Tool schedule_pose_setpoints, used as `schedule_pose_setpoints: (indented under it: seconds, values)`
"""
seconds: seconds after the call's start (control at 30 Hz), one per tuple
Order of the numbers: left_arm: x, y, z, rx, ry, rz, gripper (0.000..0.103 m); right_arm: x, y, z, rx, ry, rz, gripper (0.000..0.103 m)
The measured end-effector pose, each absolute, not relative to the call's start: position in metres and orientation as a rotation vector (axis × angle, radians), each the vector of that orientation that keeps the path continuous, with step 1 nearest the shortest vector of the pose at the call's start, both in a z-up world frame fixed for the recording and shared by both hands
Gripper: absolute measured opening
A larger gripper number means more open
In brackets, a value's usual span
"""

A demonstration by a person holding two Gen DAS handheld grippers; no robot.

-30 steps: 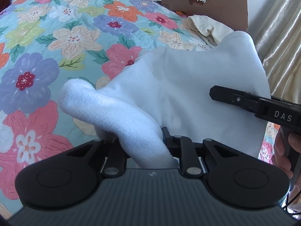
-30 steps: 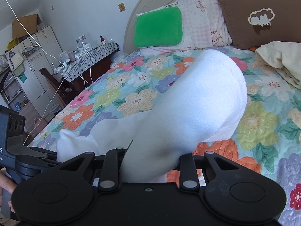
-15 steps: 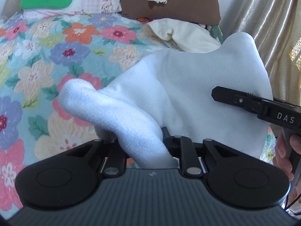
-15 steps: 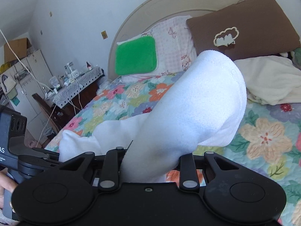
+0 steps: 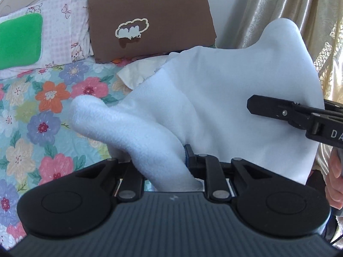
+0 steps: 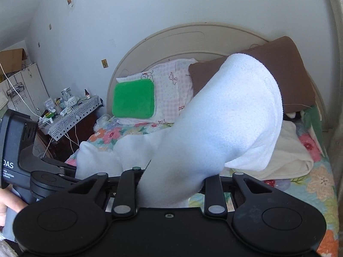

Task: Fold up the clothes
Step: 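Carry the gripped white shirt with both grippers toward the brown pillow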

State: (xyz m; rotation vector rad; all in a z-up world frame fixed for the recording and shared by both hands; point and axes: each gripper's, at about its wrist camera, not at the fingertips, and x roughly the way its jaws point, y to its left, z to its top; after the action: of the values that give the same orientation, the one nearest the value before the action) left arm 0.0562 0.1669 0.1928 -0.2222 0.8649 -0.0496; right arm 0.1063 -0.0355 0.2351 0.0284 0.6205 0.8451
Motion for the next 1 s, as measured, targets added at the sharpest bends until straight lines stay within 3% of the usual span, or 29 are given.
schedule_pose_setpoints:
  seconds: [0.2,0.43,1.0]
  values:
    - [0.095,0.127,0.215,-0.079,0.873,0.008,0.017,0.137,-0.050,0.252,0.047,0.626,0.805,0.031]
    - [0.154,0.122,0.215,-0.138,0.835,0.019,0.017,0.184,-0.072,0.253,0.114,0.589,0.767,0.031]
    - [0.382,0.108,0.121,-0.070,0.837,0.085,0.017,0.371,-0.079,0.148,0.350,0.588,0.672,0.031]
